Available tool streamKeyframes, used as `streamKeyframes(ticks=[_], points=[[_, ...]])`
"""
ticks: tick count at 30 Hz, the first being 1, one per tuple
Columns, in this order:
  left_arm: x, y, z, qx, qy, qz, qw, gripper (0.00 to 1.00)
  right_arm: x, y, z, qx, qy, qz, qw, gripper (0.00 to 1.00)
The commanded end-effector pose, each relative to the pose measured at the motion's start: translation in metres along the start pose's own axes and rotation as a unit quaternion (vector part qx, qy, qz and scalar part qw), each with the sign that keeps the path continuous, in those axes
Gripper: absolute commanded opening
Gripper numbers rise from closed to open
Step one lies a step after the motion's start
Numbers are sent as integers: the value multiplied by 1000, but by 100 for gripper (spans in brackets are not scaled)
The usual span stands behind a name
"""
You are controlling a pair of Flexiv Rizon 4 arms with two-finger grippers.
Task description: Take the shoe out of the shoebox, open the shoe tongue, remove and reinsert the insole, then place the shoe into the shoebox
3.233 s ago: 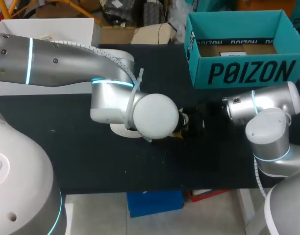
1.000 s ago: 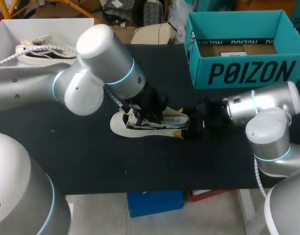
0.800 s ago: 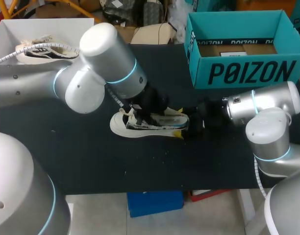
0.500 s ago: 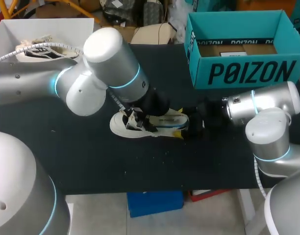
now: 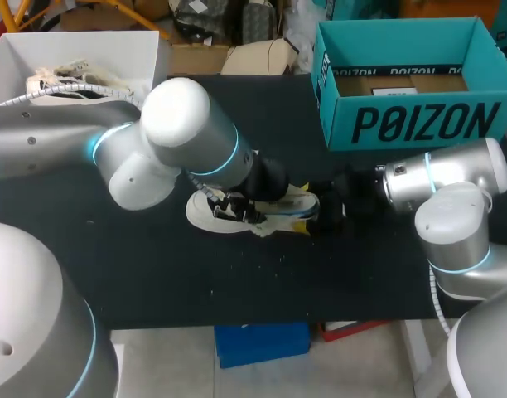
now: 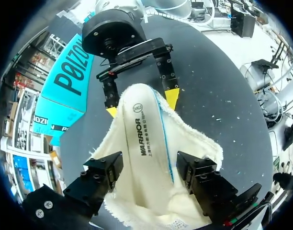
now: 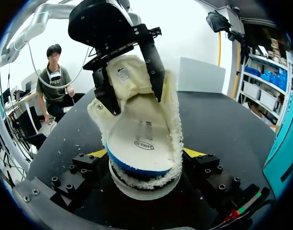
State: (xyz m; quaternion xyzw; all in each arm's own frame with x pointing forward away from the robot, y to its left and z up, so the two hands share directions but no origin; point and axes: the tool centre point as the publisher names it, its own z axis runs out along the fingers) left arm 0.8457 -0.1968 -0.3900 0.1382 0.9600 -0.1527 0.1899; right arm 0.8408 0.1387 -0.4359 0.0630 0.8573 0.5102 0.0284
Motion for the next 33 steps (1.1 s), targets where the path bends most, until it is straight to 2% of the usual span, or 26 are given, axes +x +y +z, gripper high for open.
streamKeyframes(ticks=[1, 5, 13, 18, 23, 30, 33], points=[[3, 4, 2, -1, -42, -3, 999, 57, 0, -1, 1, 1, 0, 1, 1000, 0], [3, 3, 5, 10, -48, -3, 999, 52, 0, -1, 1, 1, 0, 1, 1000, 0], [-6, -8, 14, 30, -41, 10, 999, 62, 0, -1, 1, 1, 0, 1, 1000, 0], [-12, -11, 15, 34, -47, 16, 998, 62, 0, -1, 1, 1, 0, 1, 1000, 0], [-15, -17, 13, 55, -52, 20, 997, 63, 0, -1, 1, 1, 0, 1, 1000, 0], [-13, -25, 21, 74, -52, 17, 996, 62, 0, -1, 1, 1, 0, 1, 1000, 0], [-13, -27, 24, 79, -62, 13, 995, 57, 0, -1, 1, 1, 0, 1, 1000, 0]])
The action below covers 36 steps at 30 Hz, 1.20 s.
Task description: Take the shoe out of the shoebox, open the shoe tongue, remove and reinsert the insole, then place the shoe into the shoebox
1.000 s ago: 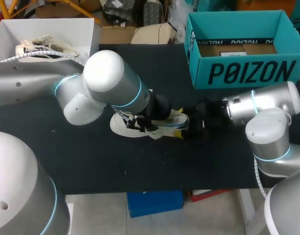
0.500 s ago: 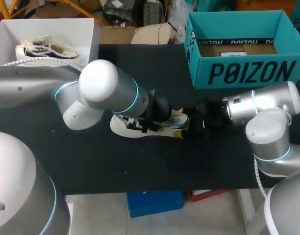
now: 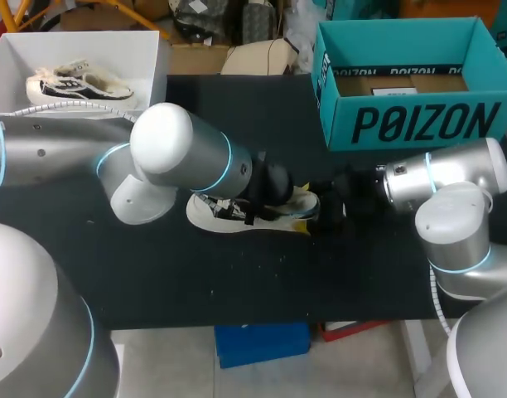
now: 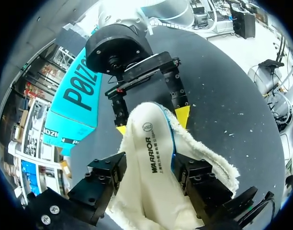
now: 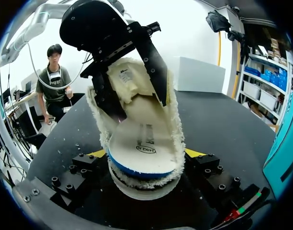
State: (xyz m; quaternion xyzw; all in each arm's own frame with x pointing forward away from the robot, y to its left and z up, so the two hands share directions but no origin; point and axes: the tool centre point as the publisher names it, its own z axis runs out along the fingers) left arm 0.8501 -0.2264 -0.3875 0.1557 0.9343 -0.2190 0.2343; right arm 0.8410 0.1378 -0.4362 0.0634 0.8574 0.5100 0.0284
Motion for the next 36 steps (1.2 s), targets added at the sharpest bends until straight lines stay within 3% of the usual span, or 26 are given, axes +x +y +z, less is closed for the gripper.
streamKeyframes(ticks=[1, 4, 9, 19, 28, 33, 34, 36], points=[[-1, 1, 16, 15, -13, -3, 1000, 54, 1, 0, 2, 0, 0, 0, 1000, 0], [-2, 1, 18, 19, -26, -8, 999, 49, 1, 0, 2, 0, 0, 0, 1000, 0], [-8, -3, 17, 35, -39, -14, 998, 55, 1, 0, 2, 0, 0, 0, 1000, 0], [-10, -14, 16, 78, -40, -29, 996, 58, 1, 0, 2, 0, 0, 0, 1000, 0], [-11, -22, 23, 84, -32, -30, 996, 60, 1, 0, 2, 0, 0, 0, 1000, 0], [-11, -24, 22, 75, -38, -27, 996, 27, 1, 0, 2, 0, 0, 0, 1000, 0], [-11, -24, 22, 74, -38, -26, 996, 0, 1, 0, 2, 0, 0, 0, 1000, 0], [-10, -25, 21, 74, -39, -24, 996, 0, 1, 0, 2, 0, 0, 0, 1000, 0]])
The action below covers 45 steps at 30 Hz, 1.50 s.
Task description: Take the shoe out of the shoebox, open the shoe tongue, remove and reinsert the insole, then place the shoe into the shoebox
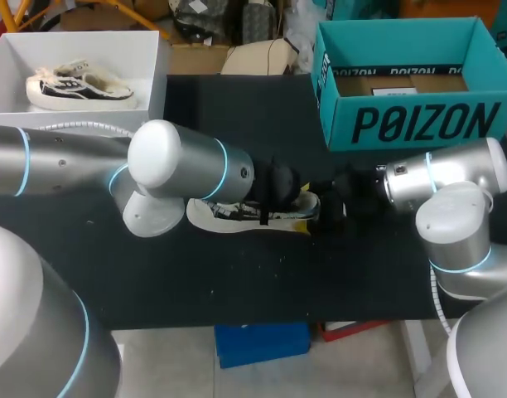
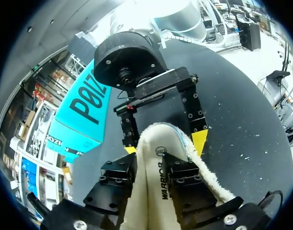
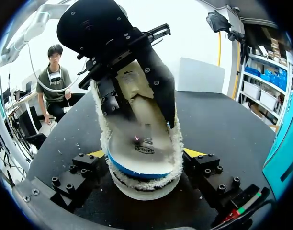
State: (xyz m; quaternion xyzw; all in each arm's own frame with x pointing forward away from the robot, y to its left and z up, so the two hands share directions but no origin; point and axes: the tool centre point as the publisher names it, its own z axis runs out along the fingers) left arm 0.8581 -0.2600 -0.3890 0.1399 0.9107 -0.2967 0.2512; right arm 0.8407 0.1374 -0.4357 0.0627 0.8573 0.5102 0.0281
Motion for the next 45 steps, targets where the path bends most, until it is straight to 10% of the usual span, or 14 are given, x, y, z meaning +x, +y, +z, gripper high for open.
streamKeyframes(ticks=[1, 10, 29, 45], points=[[2, 0, 0, 3, -2, 3, 1000, 0, 0, -1, 3, 1, 0, 1, 1000, 0], [1, 1, -6, 14, 9, 8, 1000, 0, 0, -1, 3, 1, 0, 1, 1000, 0], [-8, 28, -18, -93, 366, -17, 926, 0, 0, -1, 3, 1, 0, 1, 1000, 0], [3, 10, -24, -90, 427, 2, 900, 0, 0, -1, 3, 1, 0, 1, 1000, 0]])
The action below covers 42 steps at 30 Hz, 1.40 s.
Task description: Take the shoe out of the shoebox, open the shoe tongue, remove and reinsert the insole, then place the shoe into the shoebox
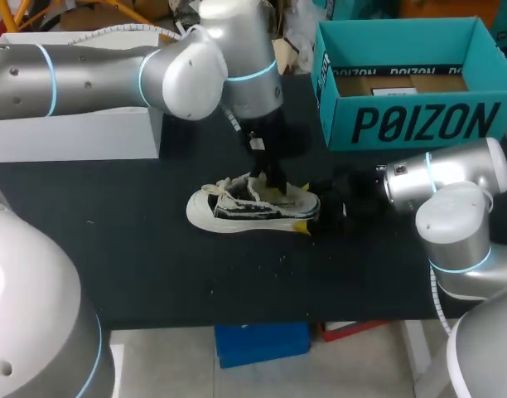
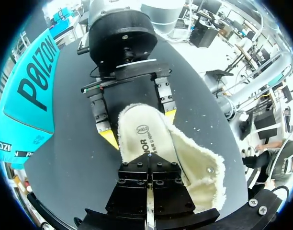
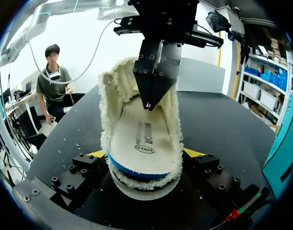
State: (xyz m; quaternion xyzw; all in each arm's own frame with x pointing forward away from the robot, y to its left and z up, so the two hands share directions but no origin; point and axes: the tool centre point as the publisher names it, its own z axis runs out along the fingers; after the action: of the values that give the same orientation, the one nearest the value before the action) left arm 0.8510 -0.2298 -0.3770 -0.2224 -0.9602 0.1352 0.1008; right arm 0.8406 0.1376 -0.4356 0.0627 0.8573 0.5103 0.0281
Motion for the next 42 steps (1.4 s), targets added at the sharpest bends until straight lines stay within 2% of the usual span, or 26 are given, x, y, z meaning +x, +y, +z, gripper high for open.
streamKeyframes(ticks=[1, 5, 12, 18, 27, 42], points=[[-2, -8, 4, 3, 45, 2, 999, 0, 0, -1, 2, 1, 0, 1, 1000, 0], [1, -12, 7, 17, 18, -9, 1000, 0, 0, -1, 2, 1, 0, 1, 1000, 0], [8, -14, 14, -6, 15, -13, 1000, 0, 0, -1, 2, 1, 0, 1, 1000, 0], [18, -3, 15, -24, 18, -27, 999, 0, 0, -1, 2, 1, 0, 1, 1000, 0], [32, 19, 24, -33, 26, -53, 998, 0, 0, -1, 2, 1, 0, 1, 1000, 0], [39, 19, 37, -25, 31, -60, 997, 0, 0, -1, 2, 1, 0, 1, 1000, 0]])
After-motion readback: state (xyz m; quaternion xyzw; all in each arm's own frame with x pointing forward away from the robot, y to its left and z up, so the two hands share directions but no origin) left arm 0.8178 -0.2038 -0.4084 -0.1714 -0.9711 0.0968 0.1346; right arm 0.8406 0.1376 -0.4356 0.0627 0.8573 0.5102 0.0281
